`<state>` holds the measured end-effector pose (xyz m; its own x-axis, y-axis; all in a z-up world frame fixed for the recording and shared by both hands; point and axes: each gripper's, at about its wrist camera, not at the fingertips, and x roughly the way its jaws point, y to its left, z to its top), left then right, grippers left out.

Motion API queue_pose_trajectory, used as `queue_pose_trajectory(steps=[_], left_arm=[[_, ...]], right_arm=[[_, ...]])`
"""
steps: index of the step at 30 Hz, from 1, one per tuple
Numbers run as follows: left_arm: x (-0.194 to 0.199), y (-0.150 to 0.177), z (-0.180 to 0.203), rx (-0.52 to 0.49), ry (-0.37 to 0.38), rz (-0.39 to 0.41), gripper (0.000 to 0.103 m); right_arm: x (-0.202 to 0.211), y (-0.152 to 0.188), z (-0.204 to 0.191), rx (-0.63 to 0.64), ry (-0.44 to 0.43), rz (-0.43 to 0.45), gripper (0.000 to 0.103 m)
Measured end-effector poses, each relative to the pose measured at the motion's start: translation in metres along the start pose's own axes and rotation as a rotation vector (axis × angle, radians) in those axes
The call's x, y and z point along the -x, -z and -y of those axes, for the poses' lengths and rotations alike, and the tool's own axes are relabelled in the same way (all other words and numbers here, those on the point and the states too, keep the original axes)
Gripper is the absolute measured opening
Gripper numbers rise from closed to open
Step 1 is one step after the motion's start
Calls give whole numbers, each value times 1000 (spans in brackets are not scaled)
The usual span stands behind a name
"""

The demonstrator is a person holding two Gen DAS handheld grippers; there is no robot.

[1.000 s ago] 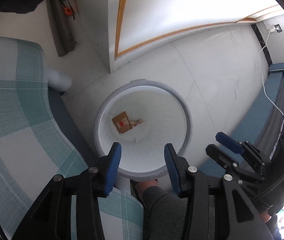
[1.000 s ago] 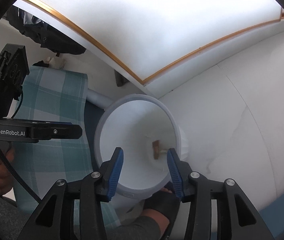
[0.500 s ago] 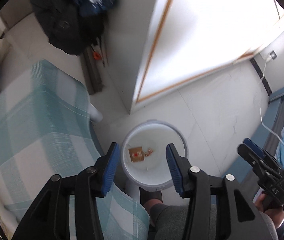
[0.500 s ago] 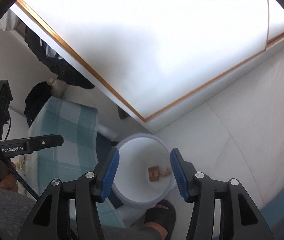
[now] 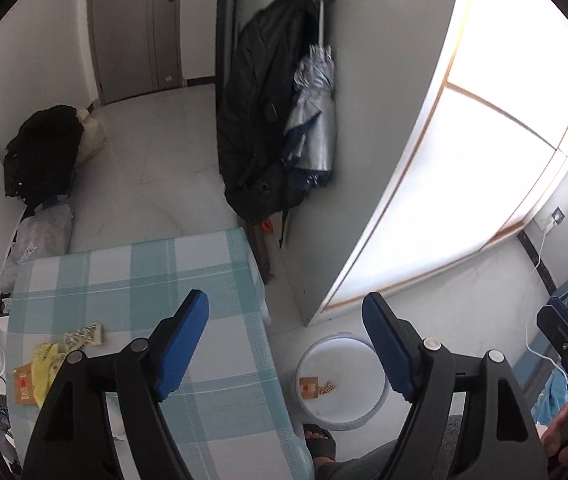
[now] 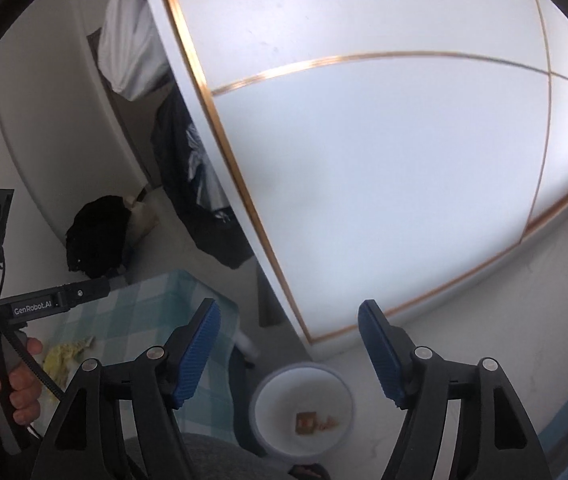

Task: Collect trash
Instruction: 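Move both tools back over the table toward the yellow bags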

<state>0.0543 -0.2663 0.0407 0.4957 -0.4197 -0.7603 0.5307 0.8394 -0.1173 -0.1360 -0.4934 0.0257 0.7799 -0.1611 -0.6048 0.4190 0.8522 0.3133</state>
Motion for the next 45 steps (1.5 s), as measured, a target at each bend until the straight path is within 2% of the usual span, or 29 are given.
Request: queue_pose_trajectory(steps=[5,8,13,16,23,26,31,34,41,45], left_arm=[[30,-1,-32,37,-68,130,83],[47,2,-52,63,-88,160,84],[72,13,-87,99,-127,237,92],[84,21,-109,119,-156,263,94],[96,41,-165,189,-200,295,94],[97,50,-188,217,-224,298,94],[93,69,-233,292,-194,269,94],[87,80,-256,329,-216,254,94],[67,103,-296,416,-191,193,94],[57,103,-308,446,-167,141,94]], right_arm=[[21,-10,-47,64,-53,75,81],[28,-11,-75,83,-104,97,82],[36,-11,-120,132,-155,146,91],[38,-11,-144,151,-194,167,95],[17,-1,-209,220,-288,139,98],[11,6,-235,261,-318,127,99],[-6,24,-275,320,-351,73,99],[-19,37,-290,344,-362,32,99],[-55,69,-325,415,-358,-73,99],[-73,86,-341,439,-368,-139,99]])
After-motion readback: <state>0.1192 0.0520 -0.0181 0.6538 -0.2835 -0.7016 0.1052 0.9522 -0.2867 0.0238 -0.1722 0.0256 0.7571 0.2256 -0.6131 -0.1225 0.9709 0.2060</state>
